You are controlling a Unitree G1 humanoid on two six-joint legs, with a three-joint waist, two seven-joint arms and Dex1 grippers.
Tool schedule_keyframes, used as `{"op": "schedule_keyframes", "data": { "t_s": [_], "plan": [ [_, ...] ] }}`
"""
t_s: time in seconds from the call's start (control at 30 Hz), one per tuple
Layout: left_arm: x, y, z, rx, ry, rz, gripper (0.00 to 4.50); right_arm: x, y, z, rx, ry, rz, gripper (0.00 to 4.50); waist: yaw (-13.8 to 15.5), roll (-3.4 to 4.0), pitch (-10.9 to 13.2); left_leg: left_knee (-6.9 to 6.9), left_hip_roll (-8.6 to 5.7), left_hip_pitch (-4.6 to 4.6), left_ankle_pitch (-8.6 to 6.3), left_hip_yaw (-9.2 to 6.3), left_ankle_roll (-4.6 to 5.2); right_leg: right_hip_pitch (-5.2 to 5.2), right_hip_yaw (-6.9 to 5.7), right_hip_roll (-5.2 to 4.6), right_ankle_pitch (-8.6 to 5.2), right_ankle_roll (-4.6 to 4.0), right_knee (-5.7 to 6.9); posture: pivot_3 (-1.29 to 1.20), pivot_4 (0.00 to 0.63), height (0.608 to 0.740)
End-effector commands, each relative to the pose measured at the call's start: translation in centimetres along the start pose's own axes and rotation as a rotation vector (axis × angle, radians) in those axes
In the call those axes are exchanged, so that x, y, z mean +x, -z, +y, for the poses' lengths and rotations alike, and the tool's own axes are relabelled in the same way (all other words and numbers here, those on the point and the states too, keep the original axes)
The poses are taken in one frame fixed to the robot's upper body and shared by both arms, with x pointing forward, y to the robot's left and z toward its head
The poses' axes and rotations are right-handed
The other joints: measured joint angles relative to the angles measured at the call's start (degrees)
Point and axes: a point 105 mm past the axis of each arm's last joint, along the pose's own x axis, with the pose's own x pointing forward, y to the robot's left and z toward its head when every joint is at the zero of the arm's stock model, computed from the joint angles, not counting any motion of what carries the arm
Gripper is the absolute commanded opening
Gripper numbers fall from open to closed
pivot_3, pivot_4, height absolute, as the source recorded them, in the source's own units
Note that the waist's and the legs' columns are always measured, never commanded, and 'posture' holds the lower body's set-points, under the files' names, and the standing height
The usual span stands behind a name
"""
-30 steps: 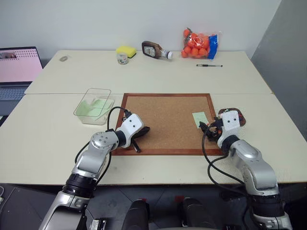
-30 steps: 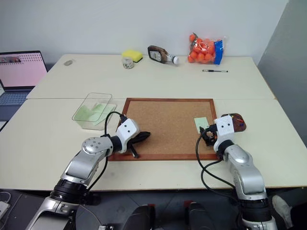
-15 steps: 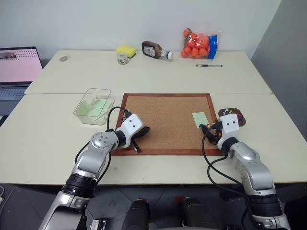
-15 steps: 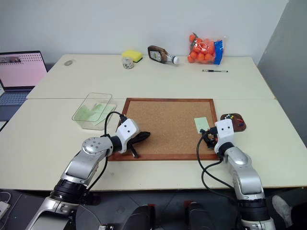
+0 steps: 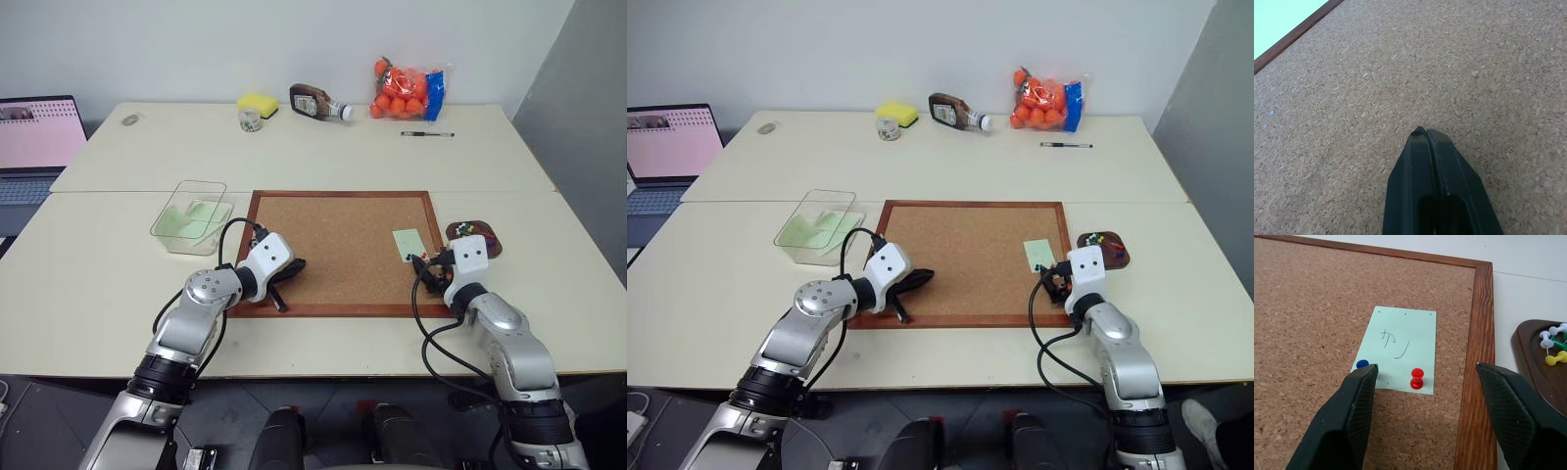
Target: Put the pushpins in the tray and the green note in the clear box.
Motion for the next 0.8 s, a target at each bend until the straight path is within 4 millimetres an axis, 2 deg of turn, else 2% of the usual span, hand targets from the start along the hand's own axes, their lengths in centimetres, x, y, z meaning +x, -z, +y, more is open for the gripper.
{"op": "schedule_keyframes", "data": {
  "t_s": [0.03,0.47,0.5,0.8],
  "plan": [
    [0.1,1.8,-0.8,-0.016,0.024,0.075,0.00,0.1,-1.2,-0.3,-0.015,0.021,-0.043,2.96,0.0,0.00,0.0,0.00,0.00,0.00,0.00,0.00,0.00,0.00,0.00,0.00,0.00,0.00,0.00,0.00,0.150,0.740],
    [0.1,1.8,-1.0,-0.017,0.026,0.073,0.00,0.4,-1.2,-0.3,-0.018,0.024,-0.038,0.20,0.0,0.00,0.0,0.00,0.00,0.00,0.00,0.00,0.00,0.00,0.00,0.00,0.00,0.00,0.00,0.00,0.150,0.740],
    [0.1,1.8,-1.0,-0.017,0.026,0.073,0.00,0.4,-1.2,-0.3,-0.018,0.023,-0.037,0.09,0.0,0.00,0.0,0.00,0.00,0.00,0.00,0.00,0.00,0.00,0.00,0.00,0.00,0.00,0.00,0.00,0.150,0.740],
    [0.1,1.9,-1.0,-0.019,0.022,0.076,0.00,-0.2,-2.2,-0.4,-0.014,0.014,-0.086,0.09,0.0,0.00,0.0,0.00,0.00,0.00,0.00,0.00,0.00,0.00,0.00,0.00,0.00,0.00,0.00,0.00,0.150,0.740]
  ]
}}
